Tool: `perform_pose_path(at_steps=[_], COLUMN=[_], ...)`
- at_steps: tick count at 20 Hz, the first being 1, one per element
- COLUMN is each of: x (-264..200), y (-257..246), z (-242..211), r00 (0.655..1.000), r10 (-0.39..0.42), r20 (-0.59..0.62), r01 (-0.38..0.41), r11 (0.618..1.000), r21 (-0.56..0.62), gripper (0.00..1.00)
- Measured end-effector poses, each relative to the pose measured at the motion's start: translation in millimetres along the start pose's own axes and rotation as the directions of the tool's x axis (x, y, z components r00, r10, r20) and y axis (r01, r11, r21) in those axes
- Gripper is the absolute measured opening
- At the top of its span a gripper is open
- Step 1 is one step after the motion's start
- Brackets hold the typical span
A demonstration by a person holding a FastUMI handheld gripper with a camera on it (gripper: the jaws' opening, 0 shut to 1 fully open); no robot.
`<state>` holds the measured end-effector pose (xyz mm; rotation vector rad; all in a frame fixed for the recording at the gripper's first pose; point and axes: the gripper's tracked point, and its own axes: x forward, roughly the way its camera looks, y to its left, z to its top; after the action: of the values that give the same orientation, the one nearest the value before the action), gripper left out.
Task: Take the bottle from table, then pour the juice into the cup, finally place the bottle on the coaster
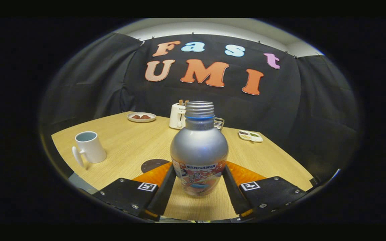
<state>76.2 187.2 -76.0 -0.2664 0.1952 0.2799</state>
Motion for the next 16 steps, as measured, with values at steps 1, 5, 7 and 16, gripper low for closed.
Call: perform_pose_path(at_steps=[1,5,7,16], x=[-0.1,2.1,3.7,5.8], y=[6.1,22.3,32.0,73.1], z=[3.3,17.7,23.4,50.6], r00=[1.000,1.000,1.000,0.999], r10=[0.005,0.002,0.013,0.028], r20=[0.000,0.010,0.010,0.031], r01=[-0.005,-0.001,-0.011,-0.018], r11=[1.000,0.994,0.990,0.952], r21=[-0.014,-0.110,-0.142,-0.307], gripper=[0.76,0.76,0.76,0.76])
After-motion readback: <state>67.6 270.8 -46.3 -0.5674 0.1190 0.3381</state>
